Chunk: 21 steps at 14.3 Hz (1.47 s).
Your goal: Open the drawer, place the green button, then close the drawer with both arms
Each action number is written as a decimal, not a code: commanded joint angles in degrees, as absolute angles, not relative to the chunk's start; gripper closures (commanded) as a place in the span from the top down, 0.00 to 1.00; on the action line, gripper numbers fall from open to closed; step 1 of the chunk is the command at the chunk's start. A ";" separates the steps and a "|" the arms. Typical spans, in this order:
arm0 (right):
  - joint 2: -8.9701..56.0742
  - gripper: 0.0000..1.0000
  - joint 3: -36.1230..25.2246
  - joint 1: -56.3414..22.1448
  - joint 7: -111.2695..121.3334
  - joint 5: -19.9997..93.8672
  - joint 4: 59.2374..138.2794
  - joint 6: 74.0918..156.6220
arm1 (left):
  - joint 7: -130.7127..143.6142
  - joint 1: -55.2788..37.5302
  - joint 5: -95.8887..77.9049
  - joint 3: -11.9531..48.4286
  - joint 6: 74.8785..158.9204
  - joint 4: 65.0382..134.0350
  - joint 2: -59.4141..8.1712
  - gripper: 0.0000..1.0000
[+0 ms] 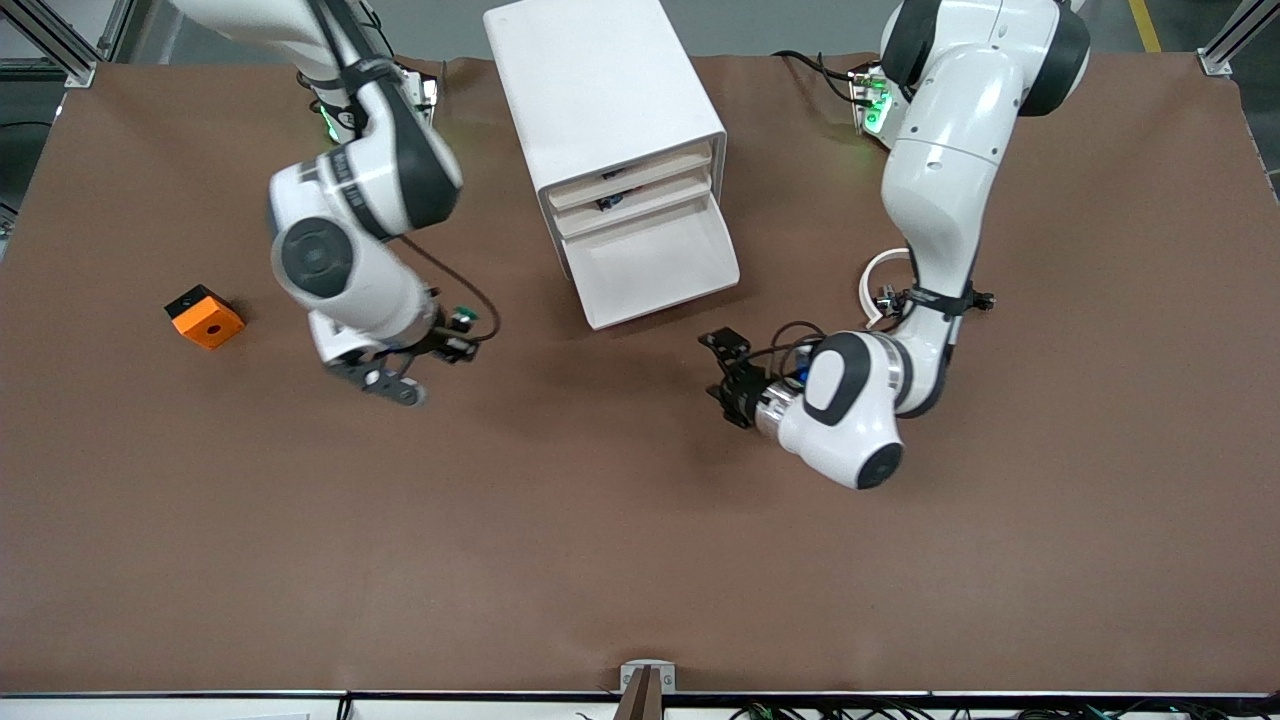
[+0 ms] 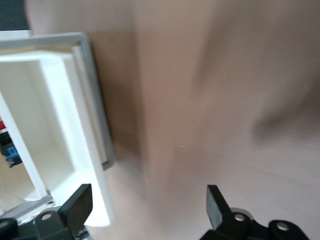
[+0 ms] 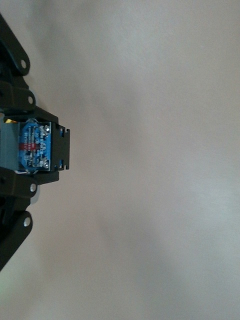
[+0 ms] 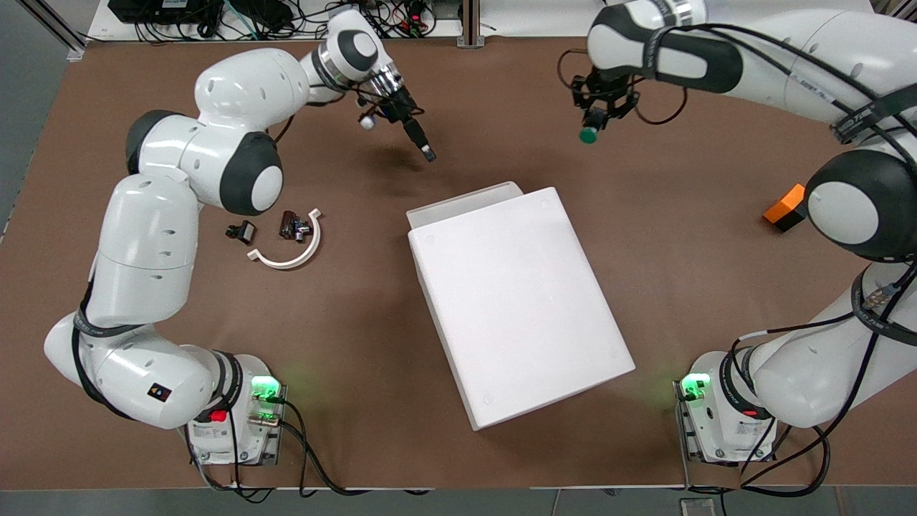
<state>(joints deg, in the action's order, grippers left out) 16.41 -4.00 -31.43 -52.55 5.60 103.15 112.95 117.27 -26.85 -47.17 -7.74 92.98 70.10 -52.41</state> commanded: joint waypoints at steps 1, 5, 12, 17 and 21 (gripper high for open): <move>16.87 0.13 -4.66 -39.00 -67.80 6.24 101.34 112.67 | 110.16 -27.16 -40.55 -11.77 92.02 69.96 -47.56 1.00; 18.28 0.13 -4.66 -45.34 -83.91 6.50 100.81 115.04 | 101.61 -28.04 -25.88 -12.40 93.08 69.96 -44.22 1.00; 22.93 0.13 -4.66 -50.88 -96.85 8.26 101.07 120.66 | 73.97 -26.72 -13.11 -12.48 89.49 71.81 -34.73 1.00; 25.84 0.14 -4.66 -53.79 -100.90 9.75 101.07 123.84 | 56.10 -25.14 -7.12 -12.39 86.84 72.94 -32.00 1.00; 26.89 0.23 -4.66 -53.88 -100.99 10.63 101.16 123.84 | 48.44 -24.96 -5.10 -12.31 87.27 78.21 -27.87 1.00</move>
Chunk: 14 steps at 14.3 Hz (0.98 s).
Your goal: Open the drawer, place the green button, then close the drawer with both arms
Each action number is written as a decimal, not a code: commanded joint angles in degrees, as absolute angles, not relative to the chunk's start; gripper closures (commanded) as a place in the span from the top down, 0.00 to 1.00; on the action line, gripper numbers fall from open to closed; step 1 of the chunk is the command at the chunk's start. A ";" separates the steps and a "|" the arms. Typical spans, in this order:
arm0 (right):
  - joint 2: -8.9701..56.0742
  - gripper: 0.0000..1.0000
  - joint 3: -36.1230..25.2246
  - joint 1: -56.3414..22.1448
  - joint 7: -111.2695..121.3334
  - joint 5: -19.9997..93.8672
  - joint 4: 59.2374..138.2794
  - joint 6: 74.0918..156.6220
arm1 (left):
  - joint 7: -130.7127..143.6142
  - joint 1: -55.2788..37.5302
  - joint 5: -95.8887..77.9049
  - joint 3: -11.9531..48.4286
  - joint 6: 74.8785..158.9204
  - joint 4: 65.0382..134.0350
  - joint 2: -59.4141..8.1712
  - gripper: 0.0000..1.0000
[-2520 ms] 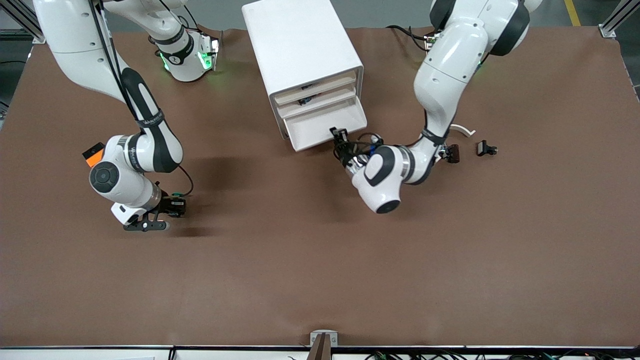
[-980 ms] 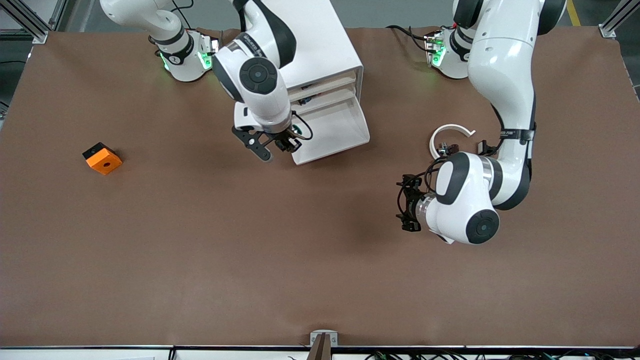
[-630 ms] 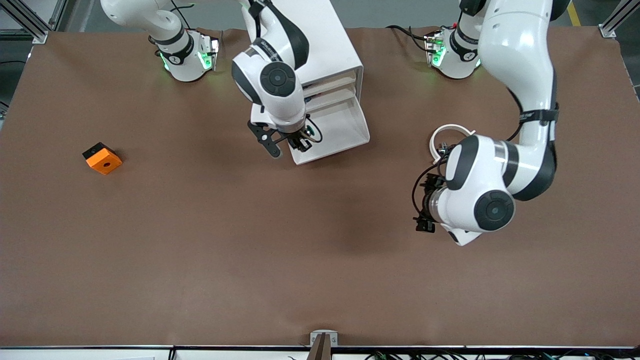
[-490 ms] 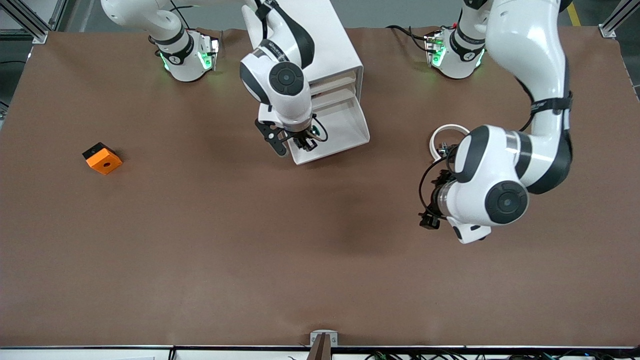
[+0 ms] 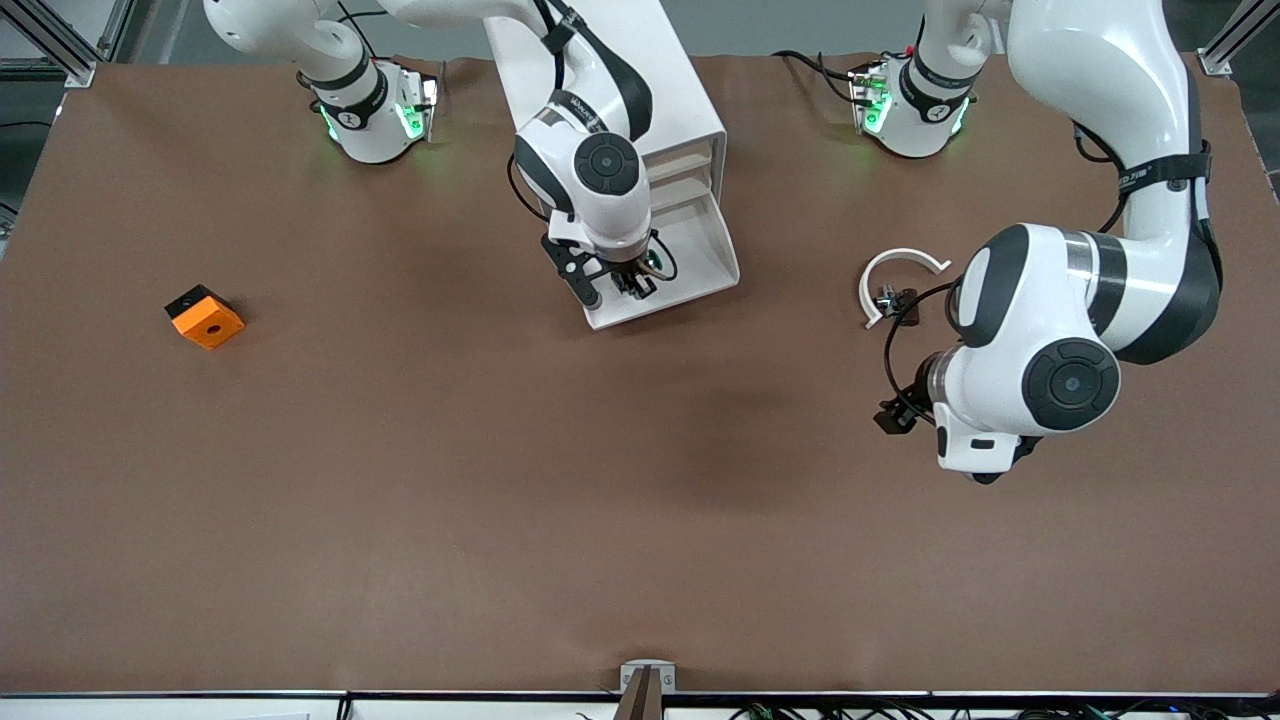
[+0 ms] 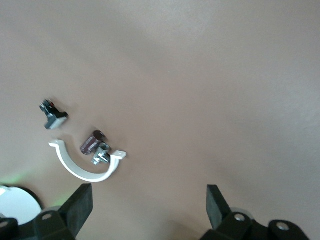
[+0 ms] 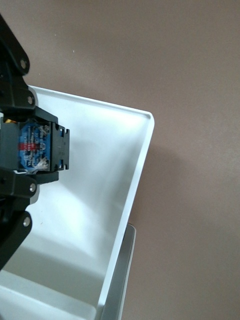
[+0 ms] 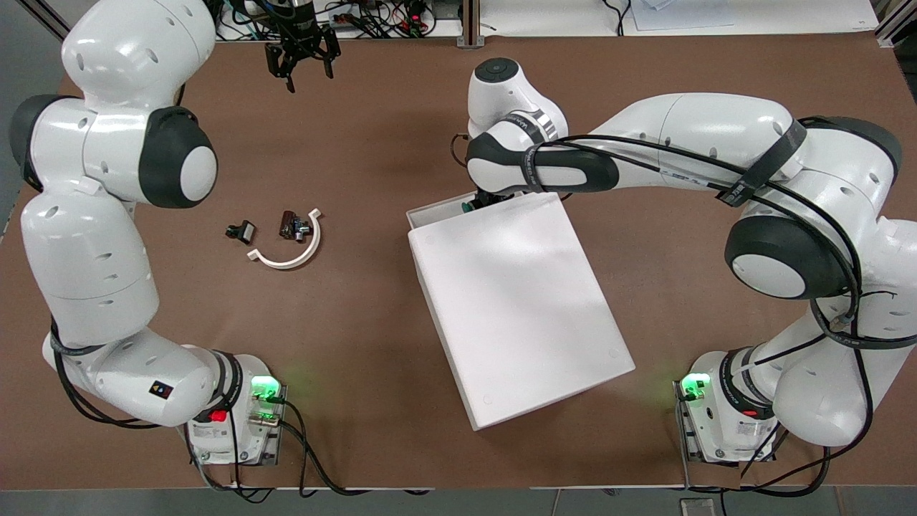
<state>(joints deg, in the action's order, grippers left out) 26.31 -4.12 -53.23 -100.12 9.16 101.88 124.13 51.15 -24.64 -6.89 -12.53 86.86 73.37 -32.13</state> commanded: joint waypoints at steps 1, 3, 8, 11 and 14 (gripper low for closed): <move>26.98 0.24 -4.66 -54.14 -100.99 10.72 101.16 123.84 | 46.95 -24.96 -5.10 -12.13 87.28 78.31 -27.69 1.00; 27.42 0.29 -4.66 -54.32 -100.99 10.72 100.99 124.01 | 42.65 -24.79 -5.10 -12.13 87.88 79.44 -26.46 1.00; 28.30 1.00 -4.66 -55.19 -100.99 10.64 100.72 124.19 | 37.53 -25.49 -5.19 -11.26 100.79 90.24 -23.03 1.00; 28.04 1.00 -4.83 -54.94 -100.90 10.46 98.63 123.31 | 37.88 -25.75 -5.19 -8.79 104.93 92.55 -24.34 1.00; 26.72 1.00 -5.27 -52.14 -100.29 10.28 93.36 117.98 | 38.41 -26.63 -5.97 -7.12 108.79 92.72 -27.06 1.00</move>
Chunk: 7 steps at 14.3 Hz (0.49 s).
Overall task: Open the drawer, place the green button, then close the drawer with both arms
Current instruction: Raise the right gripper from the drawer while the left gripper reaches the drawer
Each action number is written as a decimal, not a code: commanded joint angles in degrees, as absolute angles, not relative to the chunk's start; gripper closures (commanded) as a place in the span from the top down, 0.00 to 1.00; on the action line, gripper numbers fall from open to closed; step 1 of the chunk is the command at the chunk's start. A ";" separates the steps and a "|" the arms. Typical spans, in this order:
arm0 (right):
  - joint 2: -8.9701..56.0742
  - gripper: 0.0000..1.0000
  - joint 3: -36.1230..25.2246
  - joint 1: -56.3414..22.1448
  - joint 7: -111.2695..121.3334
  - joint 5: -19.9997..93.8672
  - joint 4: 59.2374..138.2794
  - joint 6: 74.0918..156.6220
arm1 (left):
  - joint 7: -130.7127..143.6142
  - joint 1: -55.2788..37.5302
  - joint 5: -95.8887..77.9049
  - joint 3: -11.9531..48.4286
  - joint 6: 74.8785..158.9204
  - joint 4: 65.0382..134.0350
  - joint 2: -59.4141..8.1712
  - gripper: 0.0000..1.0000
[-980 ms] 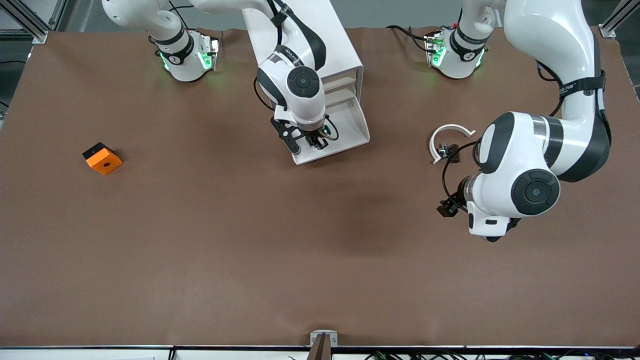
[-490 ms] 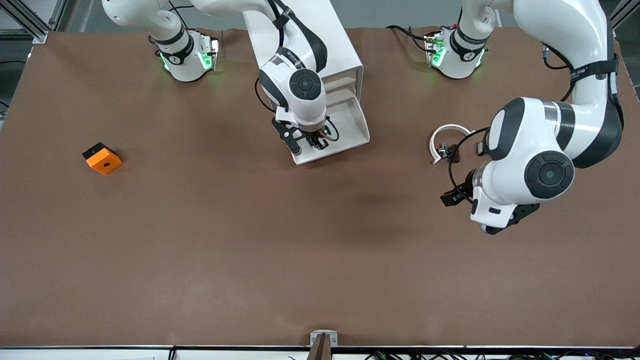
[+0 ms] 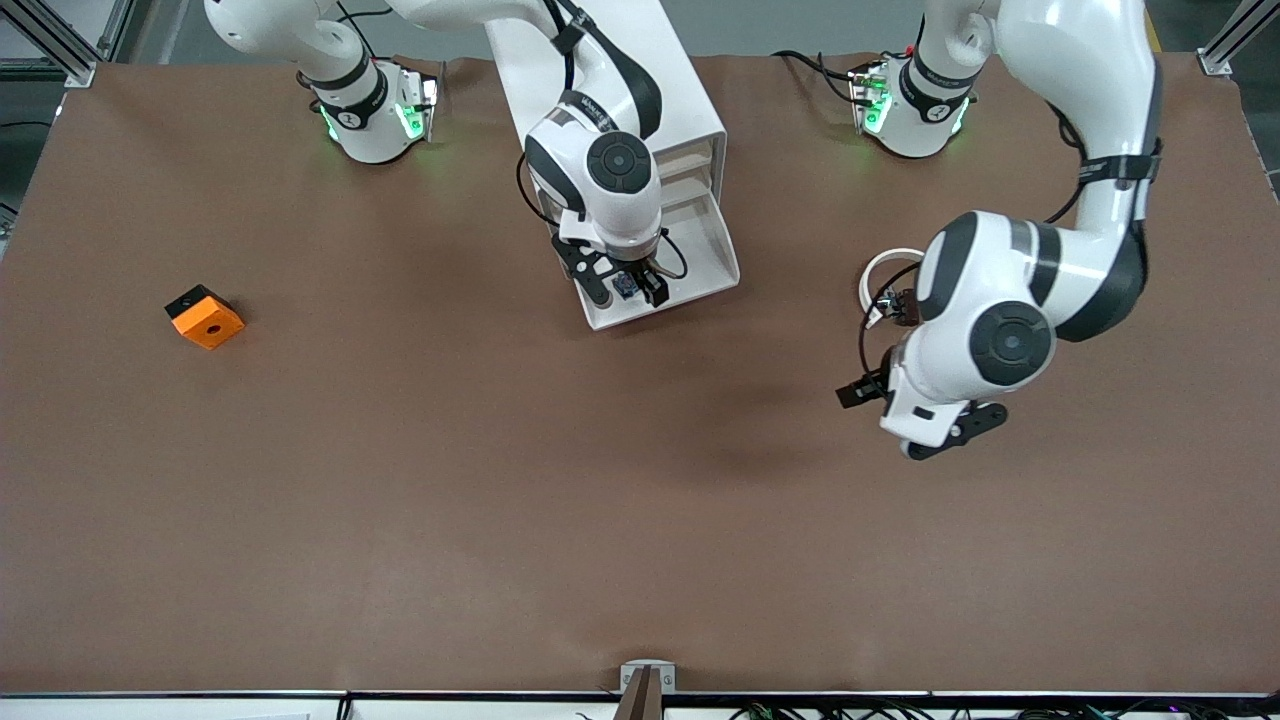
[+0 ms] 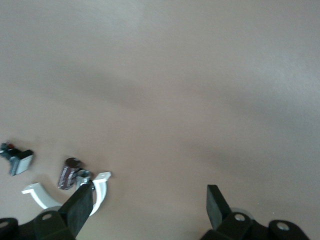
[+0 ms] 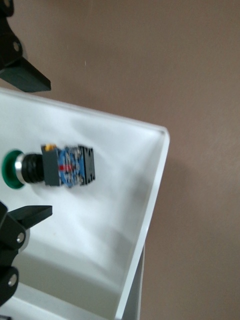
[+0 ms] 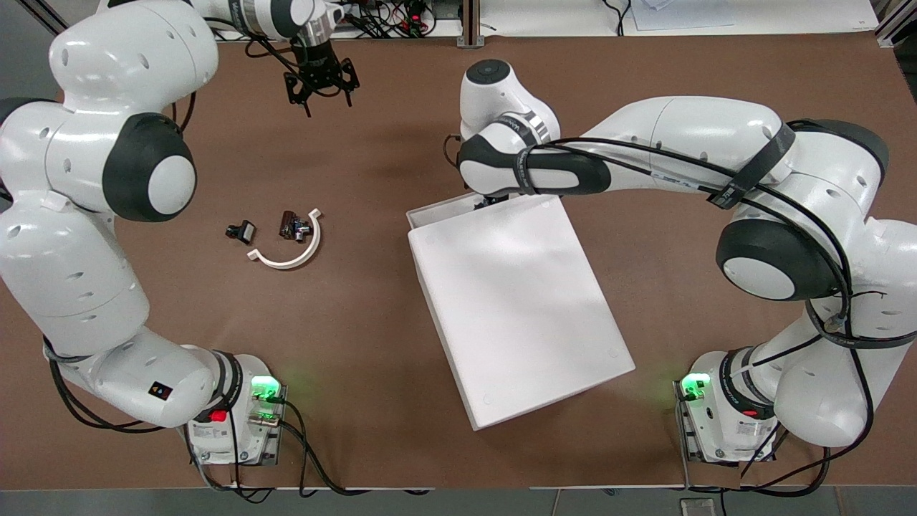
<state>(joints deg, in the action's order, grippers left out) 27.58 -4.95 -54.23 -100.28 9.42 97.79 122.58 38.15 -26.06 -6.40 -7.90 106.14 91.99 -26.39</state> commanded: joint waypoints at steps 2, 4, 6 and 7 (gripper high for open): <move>26.02 1.00 -5.19 -47.92 -99.85 10.55 86.78 109.47 | 38.41 -27.24 -6.06 -4.33 112.74 93.51 -28.12 1.00; 24.79 1.00 -5.19 -43.70 -97.23 10.55 80.45 100.59 | 40.15 -28.38 -6.06 -2.99 117.23 95.18 -29.44 1.00; 21.55 1.00 -5.19 -38.96 -89.35 10.55 78.23 95.39 | 44.45 -30.23 -6.24 -1.59 122.75 97.46 -29.97 1.00; 19.10 1.00 -5.19 -36.85 -83.64 10.29 78.22 93.01 | 47.26 -30.76 -6.24 -0.02 124.70 98.17 -30.58 1.00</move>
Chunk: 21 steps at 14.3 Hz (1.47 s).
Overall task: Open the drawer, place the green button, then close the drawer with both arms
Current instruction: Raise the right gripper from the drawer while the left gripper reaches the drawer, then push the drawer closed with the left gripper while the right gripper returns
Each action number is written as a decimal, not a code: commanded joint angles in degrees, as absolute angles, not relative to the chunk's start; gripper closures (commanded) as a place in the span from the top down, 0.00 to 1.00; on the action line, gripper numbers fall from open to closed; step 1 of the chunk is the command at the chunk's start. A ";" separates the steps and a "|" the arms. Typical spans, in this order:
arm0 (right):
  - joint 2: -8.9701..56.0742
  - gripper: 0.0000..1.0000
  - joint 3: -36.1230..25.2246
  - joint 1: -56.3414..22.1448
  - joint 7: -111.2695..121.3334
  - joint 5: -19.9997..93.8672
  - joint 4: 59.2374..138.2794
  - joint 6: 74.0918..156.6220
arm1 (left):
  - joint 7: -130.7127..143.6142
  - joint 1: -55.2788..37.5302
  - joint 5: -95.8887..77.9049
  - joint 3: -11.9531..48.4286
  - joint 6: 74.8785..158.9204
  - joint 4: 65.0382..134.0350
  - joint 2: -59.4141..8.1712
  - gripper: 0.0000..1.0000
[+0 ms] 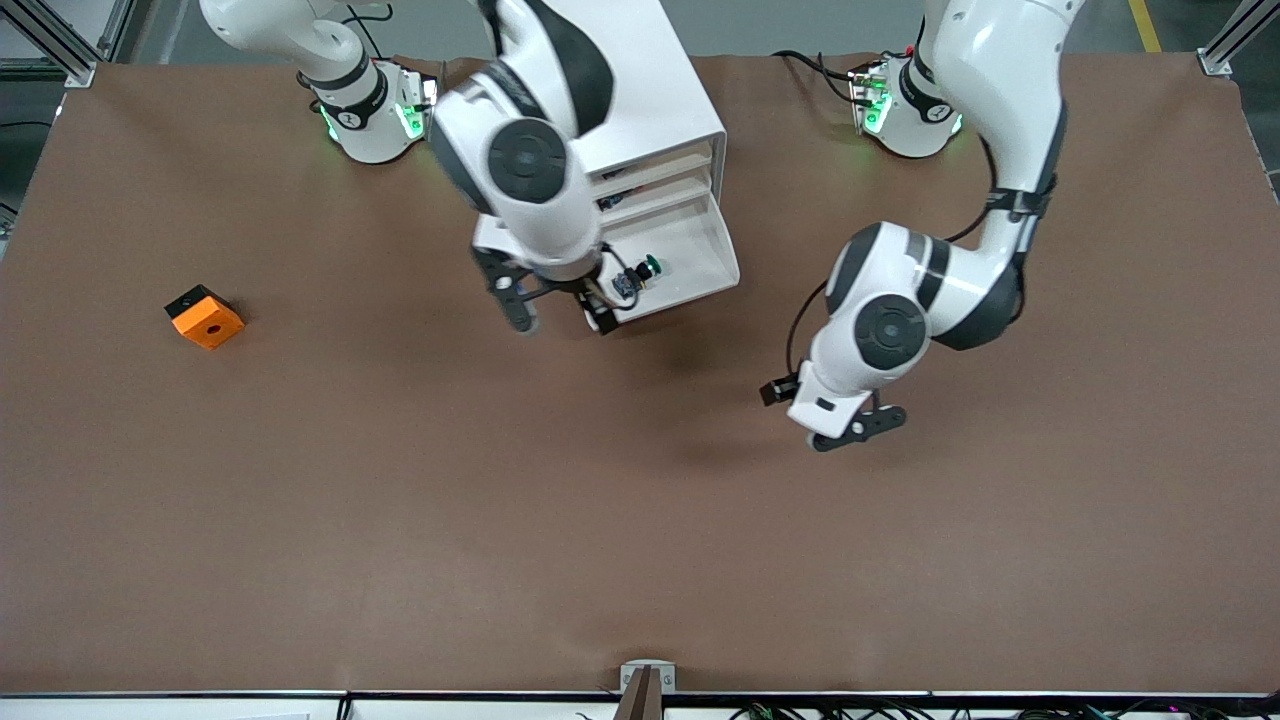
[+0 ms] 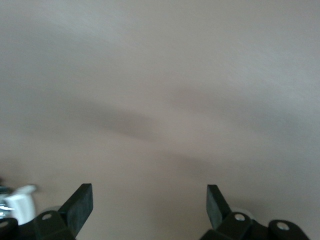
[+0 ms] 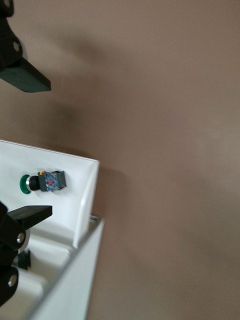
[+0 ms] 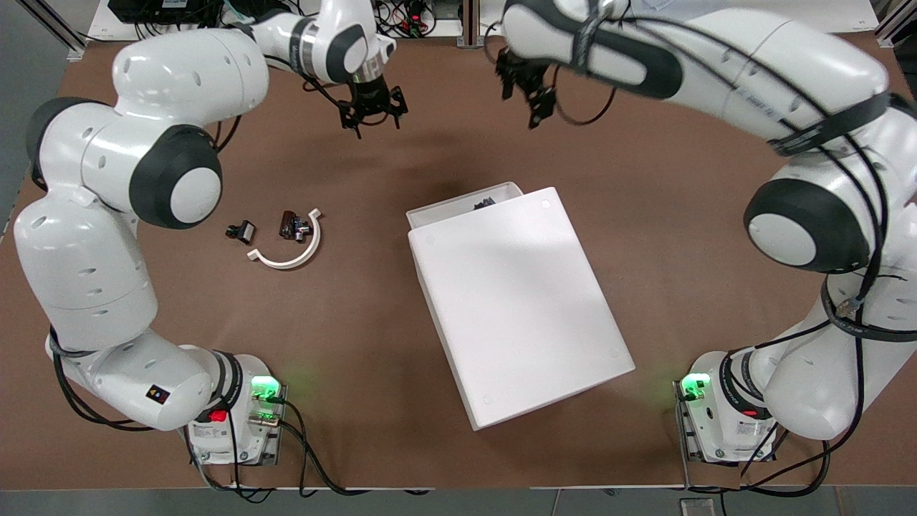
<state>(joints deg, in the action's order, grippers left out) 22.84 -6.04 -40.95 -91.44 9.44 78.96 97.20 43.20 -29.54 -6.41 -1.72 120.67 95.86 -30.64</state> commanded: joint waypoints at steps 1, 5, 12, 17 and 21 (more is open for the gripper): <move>16.90 1.00 -5.27 -34.65 -76.71 10.20 78.22 90.38 | 48.85 -31.37 -6.24 1.13 125.67 98.78 -31.02 1.00; 10.56 1.00 -5.27 -25.07 -50.95 8.36 78.75 81.23 | 51.58 -32.08 -6.33 5.70 126.39 101.59 -31.64 1.00; 6.24 1.00 -5.27 -13.21 -20.60 0.80 82.79 79.36 | 54.67 -31.99 -8.69 14.49 126.04 105.20 -31.38 1.00; 6.42 1.00 -5.27 -5.54 -5.37 0.70 82.88 80.68 | 59.15 -31.99 -9.32 19.50 125.51 106.26 -31.38 1.00; 5.36 1.00 -5.27 -1.94 0.08 0.70 83.58 81.03 | 62.31 -31.99 -10.10 23.02 125.51 106.61 -31.99 1.00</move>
